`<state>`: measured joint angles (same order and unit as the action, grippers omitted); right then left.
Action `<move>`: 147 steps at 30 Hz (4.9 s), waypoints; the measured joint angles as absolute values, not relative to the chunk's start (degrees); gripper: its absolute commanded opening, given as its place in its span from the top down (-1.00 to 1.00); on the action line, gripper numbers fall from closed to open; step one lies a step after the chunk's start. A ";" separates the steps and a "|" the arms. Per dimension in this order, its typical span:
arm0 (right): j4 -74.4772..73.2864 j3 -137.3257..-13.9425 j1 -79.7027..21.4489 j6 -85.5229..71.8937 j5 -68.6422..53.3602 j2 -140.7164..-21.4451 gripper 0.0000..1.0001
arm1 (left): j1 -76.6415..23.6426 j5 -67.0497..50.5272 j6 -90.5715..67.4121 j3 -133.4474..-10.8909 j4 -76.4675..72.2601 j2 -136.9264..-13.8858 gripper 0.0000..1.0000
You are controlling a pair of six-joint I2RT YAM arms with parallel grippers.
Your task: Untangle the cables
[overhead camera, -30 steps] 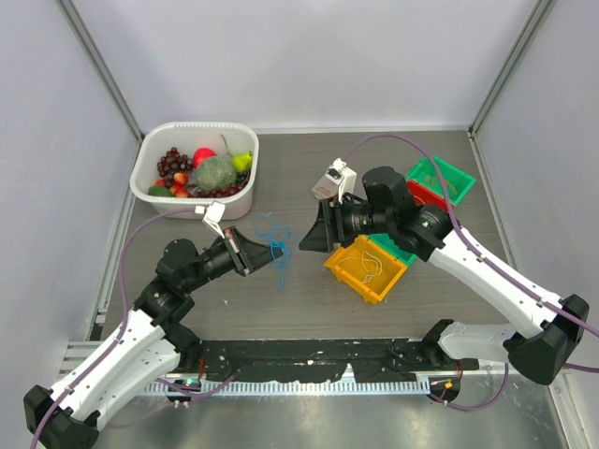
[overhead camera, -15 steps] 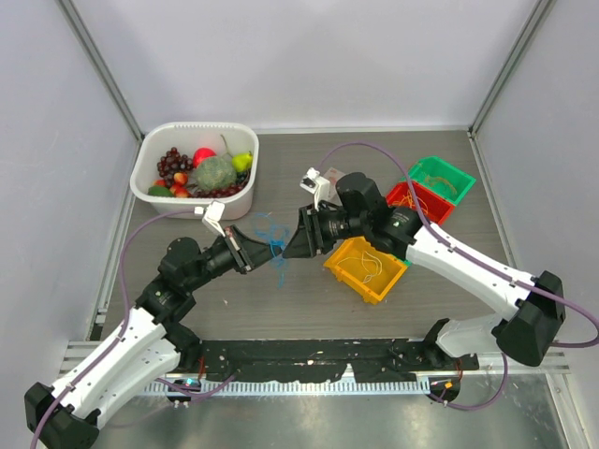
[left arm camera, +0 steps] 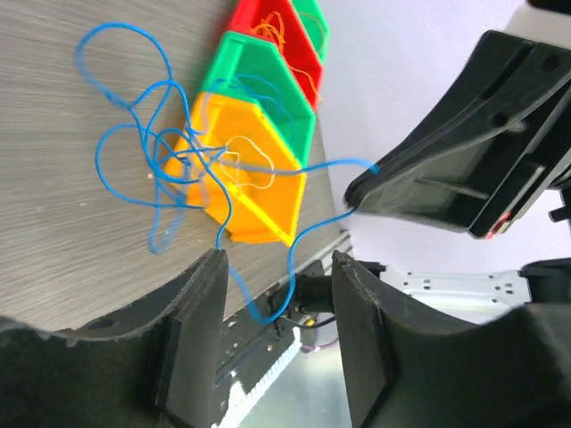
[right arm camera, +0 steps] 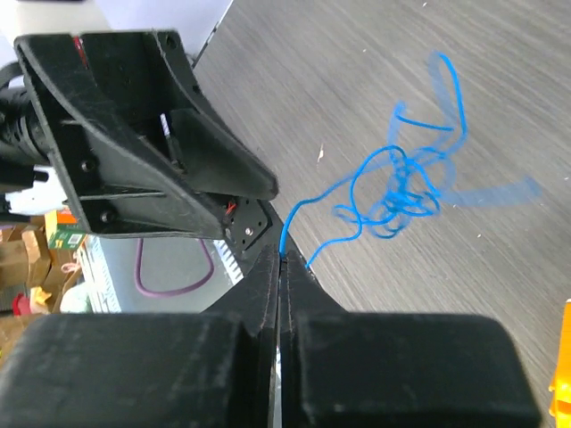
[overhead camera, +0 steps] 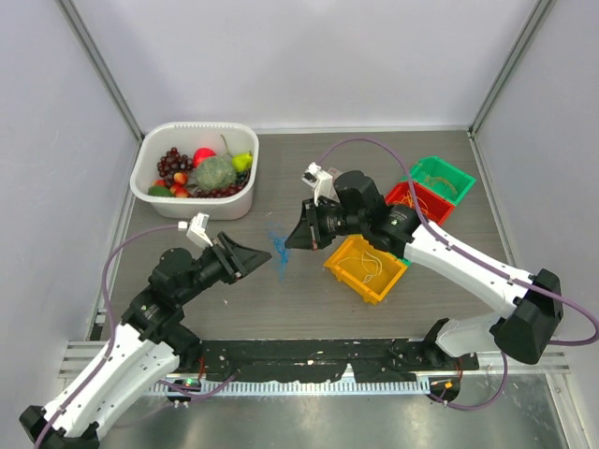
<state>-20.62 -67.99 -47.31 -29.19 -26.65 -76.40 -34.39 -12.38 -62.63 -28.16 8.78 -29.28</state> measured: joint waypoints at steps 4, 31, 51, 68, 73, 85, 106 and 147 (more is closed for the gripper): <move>-20.60 -68.73 -47.35 -29.28 -24.43 -76.16 0.99 | -34.39 -8.03 -63.13 -29.02 18.57 -22.11 -0.34; -10.37 -75.16 -47.03 -31.40 -16.60 -71.53 0.99 | -34.39 8.80 -62.85 -34.63 35.11 -14.22 -0.17; -21.30 -74.17 -46.76 -30.22 -19.49 -75.02 0.99 | -34.39 -2.17 -59.79 -36.25 29.36 -48.56 -0.46; -21.47 -74.17 -46.76 -30.55 -20.97 -75.40 0.99 | -34.37 -4.19 -57.82 -33.30 15.51 -55.48 -0.20; -21.50 -74.24 -46.76 -30.57 -21.37 -75.44 0.99 | -34.37 -6.83 -58.13 -31.11 9.82 -57.69 -0.12; -21.89 -78.74 -46.76 -31.88 -22.37 -76.25 0.99 | -34.39 -11.38 -58.57 -29.04 0.49 -65.12 -0.36; -19.81 -115.87 -46.68 -41.56 -27.73 -79.13 0.99 | -32.84 -8.67 -57.60 -27.73 -1.50 -73.12 -0.27; -55.40 -119.61 -11.07 -21.71 -1.48 -84.16 0.99 | -30.24 -20.62 -42.41 -46.87 29.58 -51.77 -0.76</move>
